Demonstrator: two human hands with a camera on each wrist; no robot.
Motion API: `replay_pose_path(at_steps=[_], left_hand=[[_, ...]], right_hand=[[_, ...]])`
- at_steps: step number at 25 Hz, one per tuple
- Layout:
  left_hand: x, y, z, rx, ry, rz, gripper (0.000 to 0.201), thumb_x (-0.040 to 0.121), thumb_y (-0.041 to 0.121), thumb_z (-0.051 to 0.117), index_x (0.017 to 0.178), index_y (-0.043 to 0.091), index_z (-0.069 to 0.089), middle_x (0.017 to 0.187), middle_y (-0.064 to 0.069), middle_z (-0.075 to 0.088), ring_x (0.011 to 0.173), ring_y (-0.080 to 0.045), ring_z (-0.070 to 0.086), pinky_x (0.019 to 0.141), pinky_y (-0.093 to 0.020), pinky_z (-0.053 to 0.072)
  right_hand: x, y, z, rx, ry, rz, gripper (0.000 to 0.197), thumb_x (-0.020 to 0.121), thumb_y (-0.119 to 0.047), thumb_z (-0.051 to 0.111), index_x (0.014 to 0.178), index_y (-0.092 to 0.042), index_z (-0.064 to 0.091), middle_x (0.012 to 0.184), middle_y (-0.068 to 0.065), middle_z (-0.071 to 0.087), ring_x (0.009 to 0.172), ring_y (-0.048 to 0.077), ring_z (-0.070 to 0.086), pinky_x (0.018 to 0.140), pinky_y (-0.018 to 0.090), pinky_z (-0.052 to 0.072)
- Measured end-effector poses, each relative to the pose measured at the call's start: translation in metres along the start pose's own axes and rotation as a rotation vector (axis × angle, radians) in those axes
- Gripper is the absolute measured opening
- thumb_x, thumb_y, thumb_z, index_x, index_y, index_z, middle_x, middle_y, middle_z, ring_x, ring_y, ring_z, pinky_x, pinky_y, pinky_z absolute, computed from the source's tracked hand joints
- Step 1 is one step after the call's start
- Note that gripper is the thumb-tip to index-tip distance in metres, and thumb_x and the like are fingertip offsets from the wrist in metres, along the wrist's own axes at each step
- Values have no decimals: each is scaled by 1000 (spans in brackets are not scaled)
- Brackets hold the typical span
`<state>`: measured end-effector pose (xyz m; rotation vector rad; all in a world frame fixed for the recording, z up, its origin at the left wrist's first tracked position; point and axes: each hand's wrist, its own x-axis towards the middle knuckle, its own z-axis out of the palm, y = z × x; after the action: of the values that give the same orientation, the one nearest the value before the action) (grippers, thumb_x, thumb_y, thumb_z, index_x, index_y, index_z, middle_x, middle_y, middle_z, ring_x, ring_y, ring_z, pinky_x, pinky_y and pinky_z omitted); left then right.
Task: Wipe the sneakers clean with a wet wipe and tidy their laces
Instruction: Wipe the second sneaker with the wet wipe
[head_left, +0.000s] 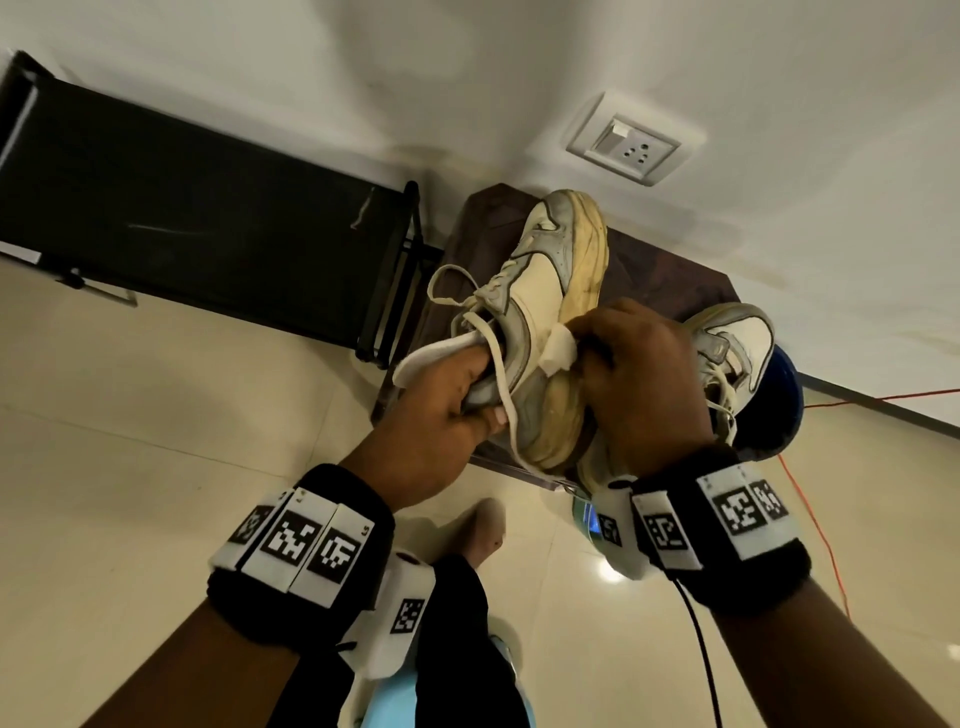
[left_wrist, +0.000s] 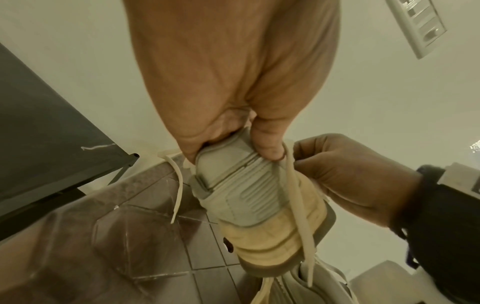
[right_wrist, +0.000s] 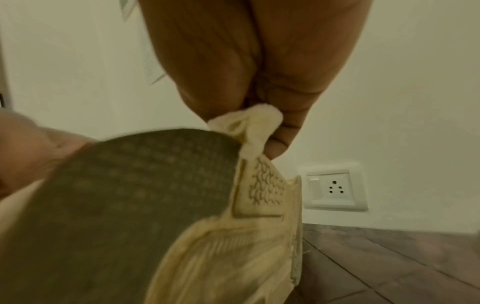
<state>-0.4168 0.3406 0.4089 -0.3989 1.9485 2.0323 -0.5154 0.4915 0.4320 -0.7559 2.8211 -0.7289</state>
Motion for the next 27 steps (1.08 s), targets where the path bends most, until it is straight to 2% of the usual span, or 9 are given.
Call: replay_pose_path(at_steps=[3, 6, 9, 12, 14, 16, 20, 23, 27], left_hand=[[0, 5, -2, 3, 57, 20, 52, 89, -4, 54, 124, 33, 47, 115, 20, 58, 110, 11, 54, 85, -6, 46], [0, 15, -2, -5, 76, 17, 55, 89, -4, 54, 113, 45, 46, 107, 27, 57, 101, 18, 55, 80, -6, 48], [-3, 29, -2, -18, 70, 24, 52, 89, -2, 55, 112, 44, 49, 106, 28, 61, 103, 16, 56, 83, -6, 47], [-8, 39, 0, -22, 62, 19, 48, 91, 2, 54, 122, 38, 49, 120, 18, 61, 116, 2, 55, 97, -17, 46], [-12, 45, -2, -47, 100, -2, 47, 92, 4, 53, 120, 42, 48, 120, 18, 59, 116, -1, 55, 100, -23, 47], [-14, 51, -4, -54, 109, 0, 46, 92, 3, 53, 118, 41, 49, 117, 18, 60, 113, 3, 57, 95, -20, 48], [-11, 63, -10, -64, 88, -6, 47, 91, -3, 51, 101, 43, 51, 97, 24, 60, 89, 19, 59, 70, -3, 46], [-5, 67, -10, -18, 58, 1, 42, 92, 1, 52, 112, 37, 52, 108, 20, 61, 103, 11, 58, 84, -6, 47], [-1, 69, -10, -12, 78, 24, 40, 92, 1, 52, 116, 33, 54, 112, 17, 63, 109, 3, 59, 92, -13, 47]], right_hand=[[-16, -11, -6, -4, -37, -98, 23, 76, 3, 56, 89, -5, 72, 89, 10, 68, 78, 26, 64, 68, 37, 55], [-43, -27, -17, -16, -84, -144, 22, 73, 5, 69, 92, -7, 72, 93, 10, 69, 84, 27, 65, 72, 41, 57], [-39, -25, -29, -11, -4, -132, 16, 79, -4, 62, 92, -6, 72, 93, 9, 68, 82, 25, 64, 69, 35, 55], [-13, -12, -40, 12, 11, 9, 20, 84, 1, 58, 94, -9, 73, 93, 5, 68, 80, 21, 64, 69, 20, 46], [-12, -17, -45, 23, -6, -17, 19, 85, -6, 56, 93, -10, 72, 93, 5, 69, 80, 21, 65, 70, 22, 48], [-26, -35, -47, 17, -21, -86, 27, 84, -21, 49, 91, -9, 72, 92, 7, 70, 80, 23, 65, 70, 32, 54], [-40, -45, -50, 33, -21, -147, 15, 77, -5, 66, 89, -10, 73, 92, 7, 70, 81, 26, 66, 67, 41, 58], [-21, -28, -52, 19, 64, -108, 24, 80, -14, 51, 90, -7, 73, 90, 9, 70, 77, 26, 66, 68, 33, 55], [-33, -33, -55, -3, 65, -96, 16, 75, -3, 65, 89, -8, 73, 91, 8, 70, 78, 24, 66, 70, 32, 55]])
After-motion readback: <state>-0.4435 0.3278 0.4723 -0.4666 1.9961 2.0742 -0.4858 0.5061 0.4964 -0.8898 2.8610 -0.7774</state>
